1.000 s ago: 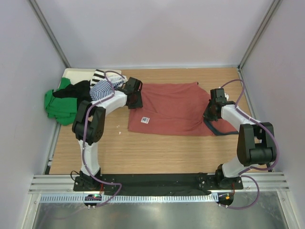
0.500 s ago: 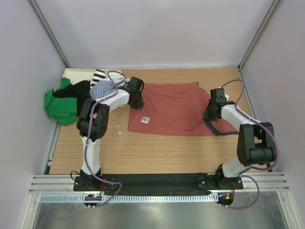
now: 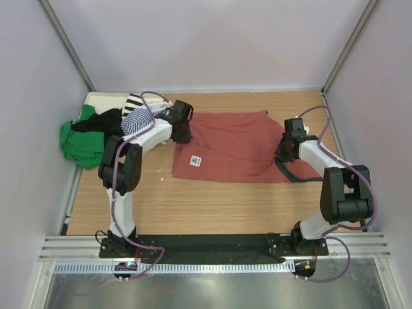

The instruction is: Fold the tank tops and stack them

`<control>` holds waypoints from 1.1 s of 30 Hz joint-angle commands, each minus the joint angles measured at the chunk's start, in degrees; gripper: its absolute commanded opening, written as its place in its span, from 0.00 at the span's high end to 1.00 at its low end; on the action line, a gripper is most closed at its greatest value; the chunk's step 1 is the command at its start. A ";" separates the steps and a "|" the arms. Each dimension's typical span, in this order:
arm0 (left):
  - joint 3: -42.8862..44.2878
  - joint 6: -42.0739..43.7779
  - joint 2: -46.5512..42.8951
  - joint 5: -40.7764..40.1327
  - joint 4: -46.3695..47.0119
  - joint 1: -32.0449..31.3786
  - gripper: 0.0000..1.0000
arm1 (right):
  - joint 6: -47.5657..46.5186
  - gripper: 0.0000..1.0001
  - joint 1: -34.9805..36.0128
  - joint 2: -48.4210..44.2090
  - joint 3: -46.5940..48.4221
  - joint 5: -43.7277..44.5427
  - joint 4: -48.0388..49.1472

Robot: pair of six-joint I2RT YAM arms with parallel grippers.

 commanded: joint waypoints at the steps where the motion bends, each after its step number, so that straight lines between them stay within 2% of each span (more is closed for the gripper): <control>1: 0.60 1.05 -5.79 -2.44 -1.37 -0.08 0.84 | -0.23 0.98 -0.01 -1.19 3.08 0.17 0.70; 3: 0.51 1.05 -5.44 -2.01 -1.81 -0.17 0.82 | -0.14 0.99 -0.01 -1.19 3.17 0.17 0.52; 5: 0.60 1.05 -4.47 -1.39 -2.42 -0.17 0.99 | -0.14 0.98 -0.01 -1.01 3.17 -0.01 0.43; 6: 0.43 0.79 -4.56 -1.30 -2.43 -0.17 1.00 | -0.14 0.99 -0.01 -1.01 3.08 -0.09 0.52; 14: -1.15 0.52 -7.19 -4.64 -2.34 -0.69 1.00 | -0.14 0.98 -0.10 -0.93 3.78 0.34 0.34; 19: -0.98 0.08 -9.30 -7.45 -3.04 0.01 1.00 | 0.13 0.99 -0.54 0.65 9.30 -1.40 0.17; 25: -1.33 -1.94 -12.02 -8.07 -2.87 2.38 1.00 | -1.19 0.99 -0.54 2.50 15.29 -2.82 0.26; 33: -3.88 -2.38 -12.21 -7.28 -0.41 4.14 1.00 | -1.72 0.99 -0.54 6.63 16.00 -2.99 0.52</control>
